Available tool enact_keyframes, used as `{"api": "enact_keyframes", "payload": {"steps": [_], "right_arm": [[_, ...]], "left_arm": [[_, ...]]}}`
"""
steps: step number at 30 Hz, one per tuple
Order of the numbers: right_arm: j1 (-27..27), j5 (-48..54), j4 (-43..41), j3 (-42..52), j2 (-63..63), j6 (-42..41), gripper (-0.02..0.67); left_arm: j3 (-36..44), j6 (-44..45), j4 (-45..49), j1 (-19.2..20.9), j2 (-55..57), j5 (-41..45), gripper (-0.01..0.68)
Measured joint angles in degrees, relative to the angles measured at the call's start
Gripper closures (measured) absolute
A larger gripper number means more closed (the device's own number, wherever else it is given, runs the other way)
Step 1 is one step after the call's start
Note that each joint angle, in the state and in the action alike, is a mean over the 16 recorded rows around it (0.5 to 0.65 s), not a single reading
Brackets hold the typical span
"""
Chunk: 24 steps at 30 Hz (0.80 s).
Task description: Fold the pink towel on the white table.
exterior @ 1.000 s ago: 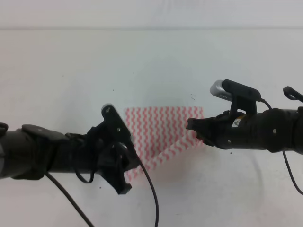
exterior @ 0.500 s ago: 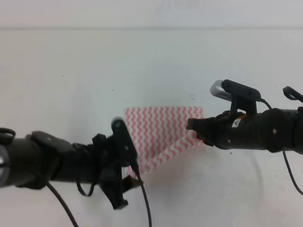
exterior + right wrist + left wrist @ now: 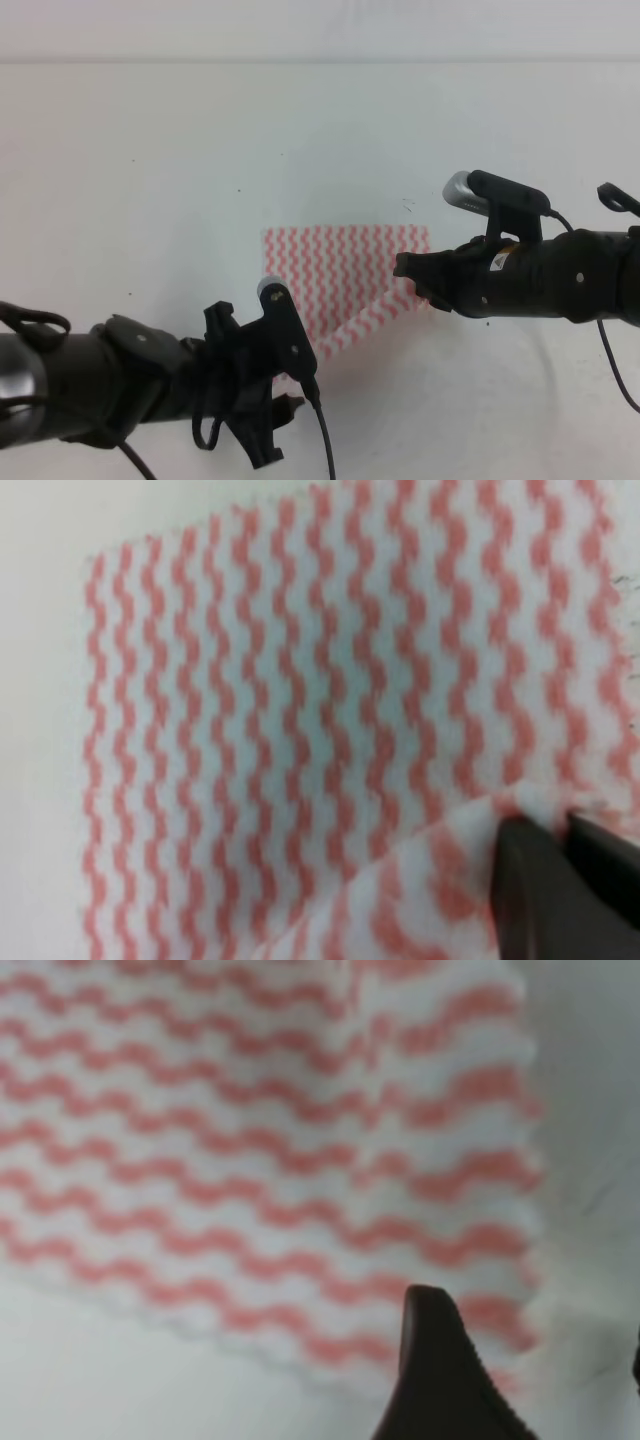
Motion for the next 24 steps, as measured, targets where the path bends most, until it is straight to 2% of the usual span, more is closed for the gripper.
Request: {"api": "enact_keyframes", "payload": {"steps": [12,15,24], "right_arm": [[0.0,-0.01,-0.18,0.0,0.0,-0.04,0.666],[-0.02,-0.04,-0.26,0.01,-0.1,-0.07,0.666],[-0.02,-0.05,-0.36,0.01,-0.1,-0.09,0.666]], "left_arm": [[-0.14,0.35,-0.46,-1.13,5.26,-4.54,0.322],[-0.23,0.32,-0.51,-1.14,5.86,-5.25,0.355],[-0.51,0.51,-0.55,-1.16,6.14,-6.7,0.551]]}}
